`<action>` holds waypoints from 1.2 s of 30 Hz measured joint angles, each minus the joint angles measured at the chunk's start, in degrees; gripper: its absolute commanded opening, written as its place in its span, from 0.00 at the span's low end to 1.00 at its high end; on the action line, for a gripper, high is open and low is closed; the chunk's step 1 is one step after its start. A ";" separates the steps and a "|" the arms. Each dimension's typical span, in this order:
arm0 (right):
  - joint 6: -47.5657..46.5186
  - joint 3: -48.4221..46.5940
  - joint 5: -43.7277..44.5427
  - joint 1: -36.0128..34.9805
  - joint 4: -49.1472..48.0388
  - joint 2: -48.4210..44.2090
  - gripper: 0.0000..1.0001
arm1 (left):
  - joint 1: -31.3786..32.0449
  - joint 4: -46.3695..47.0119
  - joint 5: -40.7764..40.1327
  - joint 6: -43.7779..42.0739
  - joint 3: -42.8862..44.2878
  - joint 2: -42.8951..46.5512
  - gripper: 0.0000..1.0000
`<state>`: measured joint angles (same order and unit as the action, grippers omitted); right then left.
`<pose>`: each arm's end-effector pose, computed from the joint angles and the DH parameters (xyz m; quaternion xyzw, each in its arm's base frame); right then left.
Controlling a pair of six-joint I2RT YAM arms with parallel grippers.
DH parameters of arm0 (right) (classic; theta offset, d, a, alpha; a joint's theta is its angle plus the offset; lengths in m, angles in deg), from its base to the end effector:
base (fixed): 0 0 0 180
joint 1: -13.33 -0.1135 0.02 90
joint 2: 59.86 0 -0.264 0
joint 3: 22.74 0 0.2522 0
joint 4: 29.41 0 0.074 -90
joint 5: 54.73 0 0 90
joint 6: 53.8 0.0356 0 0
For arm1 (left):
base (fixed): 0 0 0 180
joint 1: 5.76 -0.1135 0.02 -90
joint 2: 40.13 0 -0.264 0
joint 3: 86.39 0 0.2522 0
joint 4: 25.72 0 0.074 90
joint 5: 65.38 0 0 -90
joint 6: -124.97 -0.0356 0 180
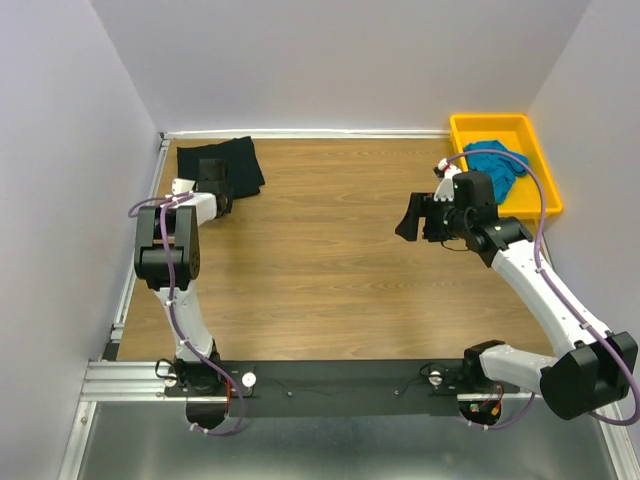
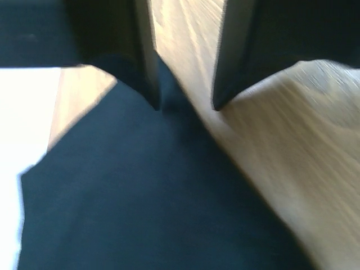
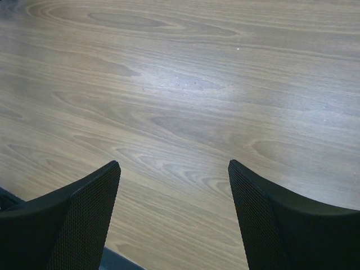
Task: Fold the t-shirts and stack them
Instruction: Neatly place the folded tshirt to the corner
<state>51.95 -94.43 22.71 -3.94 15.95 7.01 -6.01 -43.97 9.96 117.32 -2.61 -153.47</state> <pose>0.2367 0.0817 0.3068 -0.0577 0.9022 0.2134 0.3705 0.4168 0.0108 0.1511 -0.6452 0.6649 -0.1447 0.3474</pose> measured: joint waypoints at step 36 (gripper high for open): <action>2.40 -4.17 4.50 0.00 1.07 5.81 0.85 | -11.26 -1.14 0.98 0.92 18.18 -11.54 0.00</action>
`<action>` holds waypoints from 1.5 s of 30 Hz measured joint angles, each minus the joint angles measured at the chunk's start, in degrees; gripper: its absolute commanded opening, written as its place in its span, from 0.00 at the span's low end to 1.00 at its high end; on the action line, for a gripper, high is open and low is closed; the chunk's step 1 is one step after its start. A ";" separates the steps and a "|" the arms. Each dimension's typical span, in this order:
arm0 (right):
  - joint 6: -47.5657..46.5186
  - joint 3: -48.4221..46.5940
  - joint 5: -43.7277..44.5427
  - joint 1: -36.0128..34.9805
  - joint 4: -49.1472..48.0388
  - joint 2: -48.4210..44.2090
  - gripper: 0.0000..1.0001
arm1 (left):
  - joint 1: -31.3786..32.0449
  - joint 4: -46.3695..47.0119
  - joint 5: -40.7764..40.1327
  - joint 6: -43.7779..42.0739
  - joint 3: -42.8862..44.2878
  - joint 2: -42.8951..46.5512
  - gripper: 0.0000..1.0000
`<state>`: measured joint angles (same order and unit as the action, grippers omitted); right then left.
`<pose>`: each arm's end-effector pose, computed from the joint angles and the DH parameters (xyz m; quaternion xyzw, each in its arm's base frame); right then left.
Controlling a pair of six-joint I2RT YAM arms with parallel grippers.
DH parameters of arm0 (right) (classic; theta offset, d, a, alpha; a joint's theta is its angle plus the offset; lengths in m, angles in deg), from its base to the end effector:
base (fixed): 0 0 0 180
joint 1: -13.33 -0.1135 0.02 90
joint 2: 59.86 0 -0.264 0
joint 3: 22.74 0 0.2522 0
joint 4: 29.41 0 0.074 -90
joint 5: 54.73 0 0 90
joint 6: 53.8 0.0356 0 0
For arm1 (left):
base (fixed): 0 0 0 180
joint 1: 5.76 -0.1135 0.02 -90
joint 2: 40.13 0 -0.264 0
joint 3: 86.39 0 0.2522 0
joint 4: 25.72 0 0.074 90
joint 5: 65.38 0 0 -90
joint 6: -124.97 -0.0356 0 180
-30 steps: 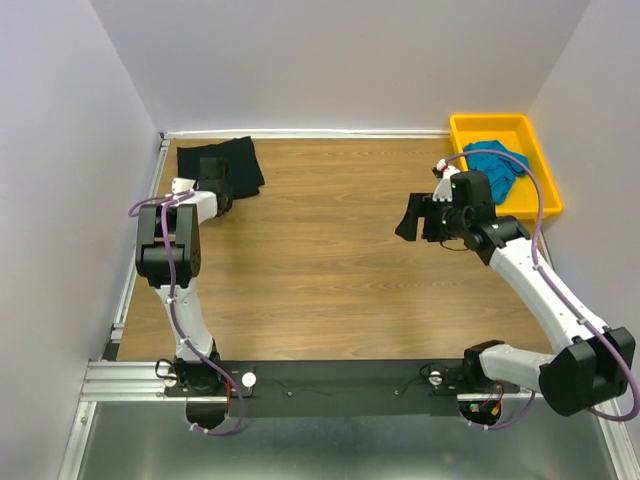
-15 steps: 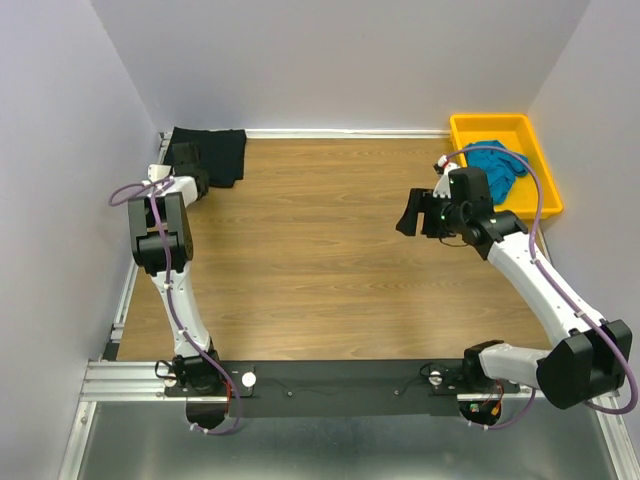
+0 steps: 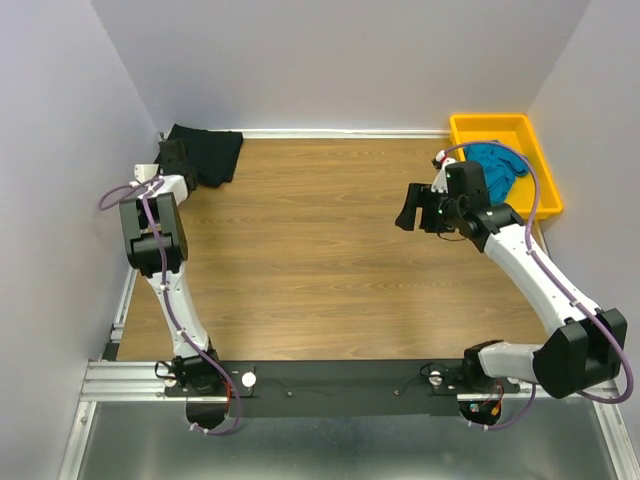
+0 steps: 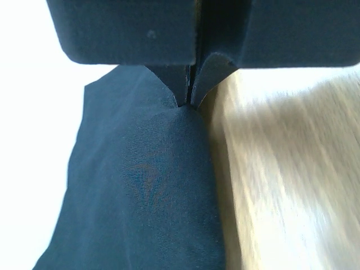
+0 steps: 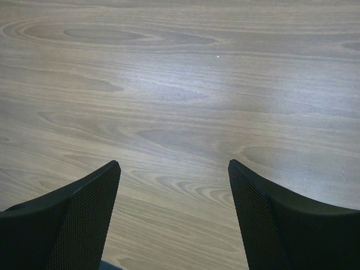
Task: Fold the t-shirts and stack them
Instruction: Neatly place the folded tshirt to the corner, then reset both grippers
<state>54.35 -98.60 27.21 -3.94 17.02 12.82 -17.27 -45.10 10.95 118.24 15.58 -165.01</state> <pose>0.2590 0.0858 0.3047 -0.0209 0.9158 0.1818 0.3574 0.4722 0.1047 0.1588 -0.7009 0.5793 -0.1472 0.3891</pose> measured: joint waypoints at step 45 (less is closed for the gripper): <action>0.76 -0.35 13.92 -0.02 6.97 -29.03 1.00 | 6.49 -1.42 1.05 -40.65 -27.28 55.58 0.86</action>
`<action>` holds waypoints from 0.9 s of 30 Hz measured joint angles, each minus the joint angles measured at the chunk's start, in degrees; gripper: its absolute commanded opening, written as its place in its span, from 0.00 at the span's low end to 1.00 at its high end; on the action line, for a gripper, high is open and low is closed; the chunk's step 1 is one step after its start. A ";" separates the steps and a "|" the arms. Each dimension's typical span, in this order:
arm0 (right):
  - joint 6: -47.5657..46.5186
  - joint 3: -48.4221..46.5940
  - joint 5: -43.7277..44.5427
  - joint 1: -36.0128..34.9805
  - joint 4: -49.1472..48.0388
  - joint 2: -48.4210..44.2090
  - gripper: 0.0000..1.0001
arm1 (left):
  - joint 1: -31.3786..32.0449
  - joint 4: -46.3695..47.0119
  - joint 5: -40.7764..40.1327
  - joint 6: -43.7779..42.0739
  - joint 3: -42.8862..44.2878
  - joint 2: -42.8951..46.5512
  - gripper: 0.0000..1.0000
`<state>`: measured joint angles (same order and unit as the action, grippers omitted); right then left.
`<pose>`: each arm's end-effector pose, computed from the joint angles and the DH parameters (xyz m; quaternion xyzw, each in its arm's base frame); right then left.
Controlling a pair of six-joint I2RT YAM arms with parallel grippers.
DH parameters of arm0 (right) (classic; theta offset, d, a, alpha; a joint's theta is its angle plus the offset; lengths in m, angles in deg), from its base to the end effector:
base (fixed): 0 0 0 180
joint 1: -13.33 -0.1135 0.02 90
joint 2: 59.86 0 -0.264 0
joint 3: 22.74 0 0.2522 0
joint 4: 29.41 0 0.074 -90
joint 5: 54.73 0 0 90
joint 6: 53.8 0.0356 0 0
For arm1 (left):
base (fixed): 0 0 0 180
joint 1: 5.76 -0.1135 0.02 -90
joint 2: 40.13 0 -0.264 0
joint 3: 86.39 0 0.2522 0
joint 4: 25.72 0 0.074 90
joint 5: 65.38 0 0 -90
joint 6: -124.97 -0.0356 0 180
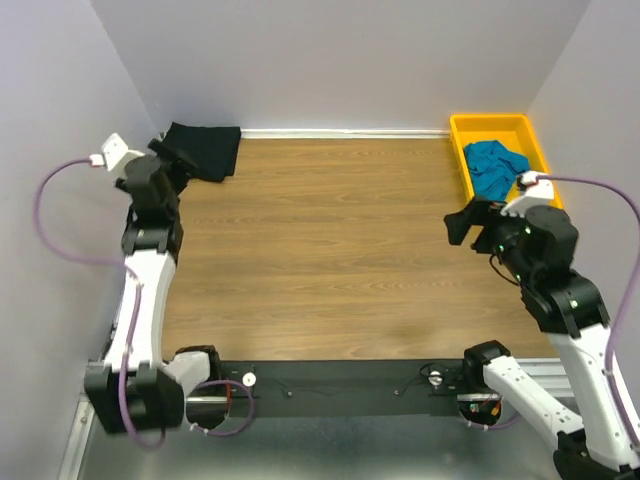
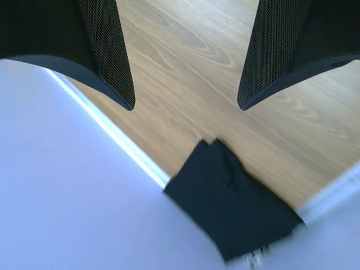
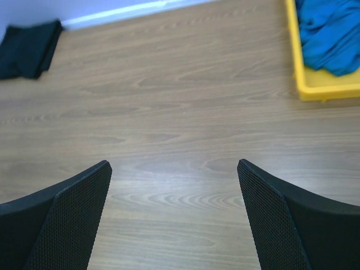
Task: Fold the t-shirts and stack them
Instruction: Reset both grippers
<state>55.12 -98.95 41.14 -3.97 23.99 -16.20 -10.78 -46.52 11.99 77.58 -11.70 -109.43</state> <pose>0.1384 0.0393 0.3925 0.0407 0.8218 0.1361 0.5518 0.2808 0.0325 0.3553 -0.3802 0.6965 -0.1112 0.5983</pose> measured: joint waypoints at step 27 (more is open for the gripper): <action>-8.02 1.49 14.88 -7.85 3.85 -22.88 1.00 | -0.11 -20.79 -19.82 -12.15 -10.05 68.28 0.98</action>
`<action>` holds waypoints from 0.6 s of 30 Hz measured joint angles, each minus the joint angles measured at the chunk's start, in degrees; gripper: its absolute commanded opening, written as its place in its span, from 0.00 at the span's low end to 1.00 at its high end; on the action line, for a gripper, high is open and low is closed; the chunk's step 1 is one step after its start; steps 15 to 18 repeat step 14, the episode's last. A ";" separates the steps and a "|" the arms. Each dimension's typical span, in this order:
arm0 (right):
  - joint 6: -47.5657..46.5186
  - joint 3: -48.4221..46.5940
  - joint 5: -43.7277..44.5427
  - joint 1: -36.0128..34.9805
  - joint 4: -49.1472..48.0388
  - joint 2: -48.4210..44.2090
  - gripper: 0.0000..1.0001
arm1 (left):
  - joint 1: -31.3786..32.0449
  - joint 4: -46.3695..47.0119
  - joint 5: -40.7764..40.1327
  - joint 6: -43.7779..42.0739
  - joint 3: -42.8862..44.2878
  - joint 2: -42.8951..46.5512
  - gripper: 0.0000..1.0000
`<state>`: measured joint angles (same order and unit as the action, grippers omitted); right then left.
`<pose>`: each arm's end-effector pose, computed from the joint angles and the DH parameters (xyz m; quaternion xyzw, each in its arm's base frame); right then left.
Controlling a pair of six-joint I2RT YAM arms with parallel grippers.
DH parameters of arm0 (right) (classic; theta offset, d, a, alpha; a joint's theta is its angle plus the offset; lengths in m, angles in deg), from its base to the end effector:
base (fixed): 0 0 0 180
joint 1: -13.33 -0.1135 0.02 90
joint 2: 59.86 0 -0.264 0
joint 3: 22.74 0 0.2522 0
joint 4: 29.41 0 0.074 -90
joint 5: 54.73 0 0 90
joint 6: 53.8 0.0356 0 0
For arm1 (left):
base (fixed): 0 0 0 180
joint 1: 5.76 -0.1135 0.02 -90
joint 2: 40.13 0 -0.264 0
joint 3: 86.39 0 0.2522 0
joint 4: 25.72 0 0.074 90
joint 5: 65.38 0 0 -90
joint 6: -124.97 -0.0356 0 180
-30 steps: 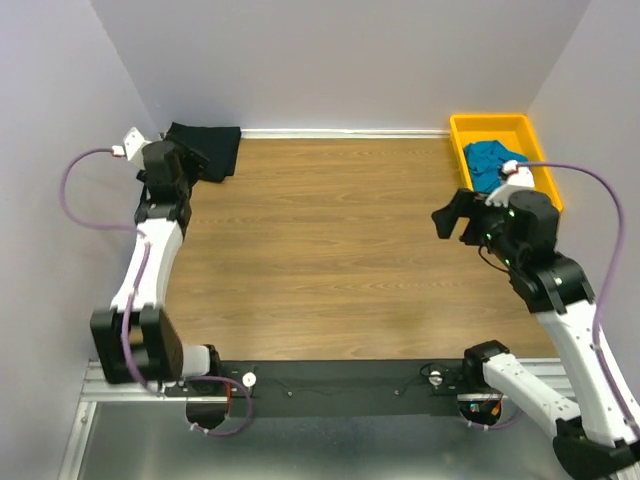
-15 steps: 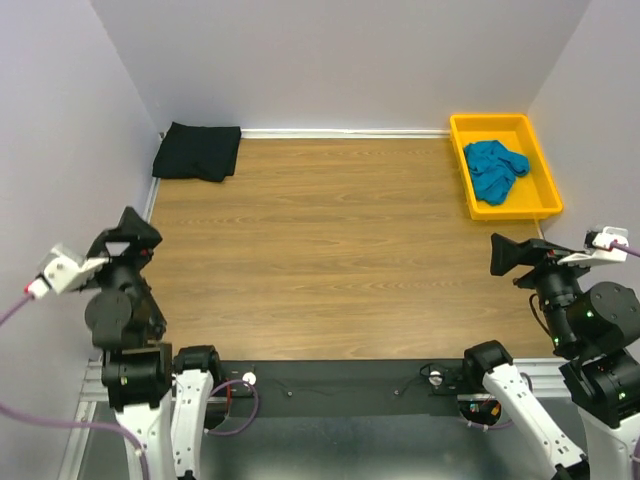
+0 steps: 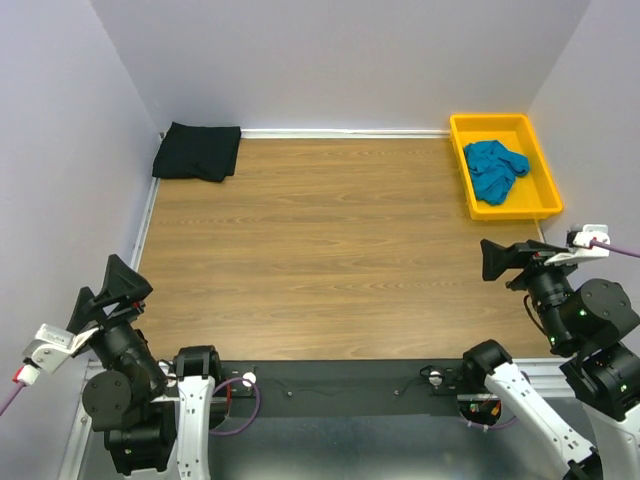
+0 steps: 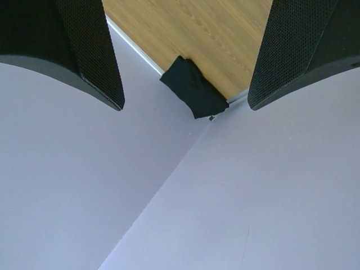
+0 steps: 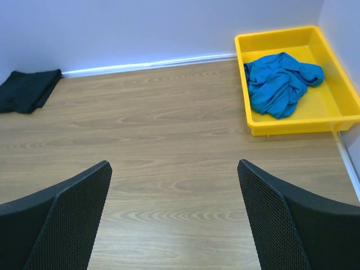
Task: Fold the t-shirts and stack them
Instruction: Reset both grippers
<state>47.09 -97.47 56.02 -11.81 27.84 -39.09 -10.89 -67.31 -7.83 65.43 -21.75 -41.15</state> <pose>0.0313 0.0008 0.4049 0.0340 0.7250 0.0843 0.6827 -0.0370 0.0159 0.3832 -0.3846 0.4402 -0.0222 0.8110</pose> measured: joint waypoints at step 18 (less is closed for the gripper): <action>-2.97 1.60 1.42 -3.61 -0.17 -1.38 1.00 | 0.02 -3.96 1.86 5.44 -2.38 0.26 0.98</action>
